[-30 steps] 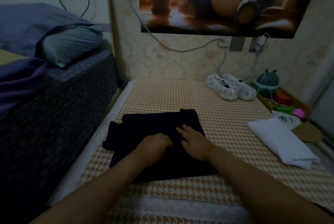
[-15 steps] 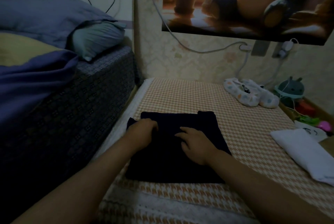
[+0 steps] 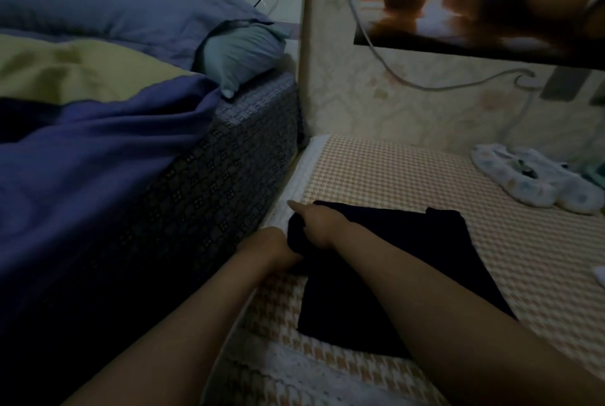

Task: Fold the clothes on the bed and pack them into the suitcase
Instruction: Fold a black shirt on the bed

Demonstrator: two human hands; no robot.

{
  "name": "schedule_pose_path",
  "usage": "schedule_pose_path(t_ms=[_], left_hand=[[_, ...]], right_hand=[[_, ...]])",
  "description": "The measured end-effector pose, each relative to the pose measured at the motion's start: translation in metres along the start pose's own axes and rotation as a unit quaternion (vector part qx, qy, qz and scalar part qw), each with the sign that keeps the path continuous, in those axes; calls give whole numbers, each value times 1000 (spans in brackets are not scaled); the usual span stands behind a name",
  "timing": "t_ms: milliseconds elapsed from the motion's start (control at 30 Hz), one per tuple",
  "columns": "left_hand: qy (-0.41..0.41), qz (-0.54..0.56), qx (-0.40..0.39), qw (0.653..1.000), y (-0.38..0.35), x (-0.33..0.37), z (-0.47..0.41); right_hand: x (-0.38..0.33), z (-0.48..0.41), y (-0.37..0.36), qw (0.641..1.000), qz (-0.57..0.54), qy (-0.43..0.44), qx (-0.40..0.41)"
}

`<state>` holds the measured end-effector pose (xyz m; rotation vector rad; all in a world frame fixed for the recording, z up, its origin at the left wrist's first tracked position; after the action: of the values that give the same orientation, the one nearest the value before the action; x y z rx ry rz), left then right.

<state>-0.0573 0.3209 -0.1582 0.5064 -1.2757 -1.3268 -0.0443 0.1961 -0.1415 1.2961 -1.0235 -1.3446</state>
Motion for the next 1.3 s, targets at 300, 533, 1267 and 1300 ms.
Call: schedule_pose_path(t_ms=[300,533,1267,1300], left_hand=[[-42,226,117,966,26,16,8],[-157,241,-192,938,-1,78,49],[-88,-52,-116,988,-12,80,33],[-77,-67,-125,987,-11,83,33]], right_hand=[[49,5,35,970,-211,2,121],[113,49,31,996,62,-51,-49],[65,23,6,952,254,171,-14],[71,28,12,959,237,154,-2]])
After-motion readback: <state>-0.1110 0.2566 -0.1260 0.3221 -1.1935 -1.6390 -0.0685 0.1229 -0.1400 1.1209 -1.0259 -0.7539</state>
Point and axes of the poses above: each hand's wrist, its own z-axis away from the middle knuckle, its own y-axis out of the back of the hand, x = y × z, the point moved 4 cm from there along -z, towards the middle knuckle, and after that the axes turned 2 degrees about x, right-handed, at the moved point
